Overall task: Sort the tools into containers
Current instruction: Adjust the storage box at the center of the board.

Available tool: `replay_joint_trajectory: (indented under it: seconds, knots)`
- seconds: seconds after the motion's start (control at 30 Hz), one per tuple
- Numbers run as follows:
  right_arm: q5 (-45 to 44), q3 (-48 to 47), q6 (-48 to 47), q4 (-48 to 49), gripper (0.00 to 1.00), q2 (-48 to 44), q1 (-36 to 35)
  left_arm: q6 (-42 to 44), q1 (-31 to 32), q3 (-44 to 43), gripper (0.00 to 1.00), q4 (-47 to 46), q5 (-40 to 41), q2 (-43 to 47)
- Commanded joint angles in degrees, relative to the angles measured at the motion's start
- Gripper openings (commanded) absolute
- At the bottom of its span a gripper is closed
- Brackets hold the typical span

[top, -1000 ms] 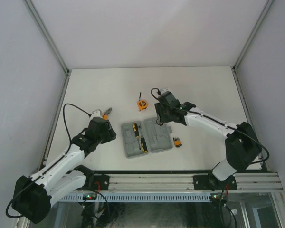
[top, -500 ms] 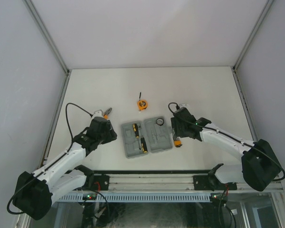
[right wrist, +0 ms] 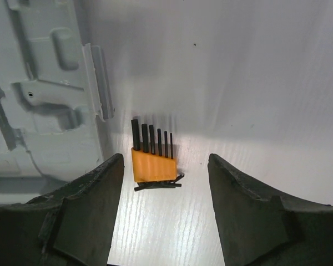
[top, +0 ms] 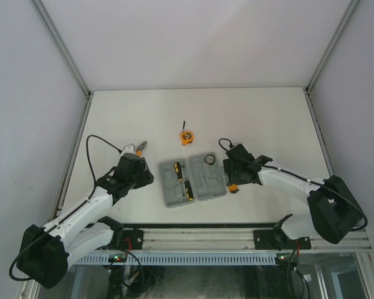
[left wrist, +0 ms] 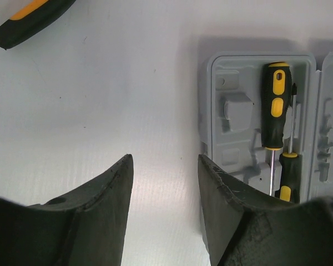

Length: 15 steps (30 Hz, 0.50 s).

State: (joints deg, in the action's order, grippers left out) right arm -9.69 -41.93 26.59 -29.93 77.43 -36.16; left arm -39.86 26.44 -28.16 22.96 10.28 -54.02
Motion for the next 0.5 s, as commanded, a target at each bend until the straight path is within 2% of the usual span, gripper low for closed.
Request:
replay_joint_trajectory:
  seconds: [0.0,0.3,0.47]
  knots:
    - [0.54,-0.02,0.03,2.22,0.61,2.03,0.56,1.1,-0.24,-1.65,0.54,-1.87,-0.17,0.07]
    - [0.88,-0.07,-0.52,3.06,0.62,4.2,-0.06,1.1,-0.24,-2.3,0.54,-1.78,-0.14,-0.37]
    - [1.42,-0.52,-0.66,3.63,0.68,5.3,-1.04,1.1,-0.33,-3.79,0.55,-0.75,0.75,-1.17]
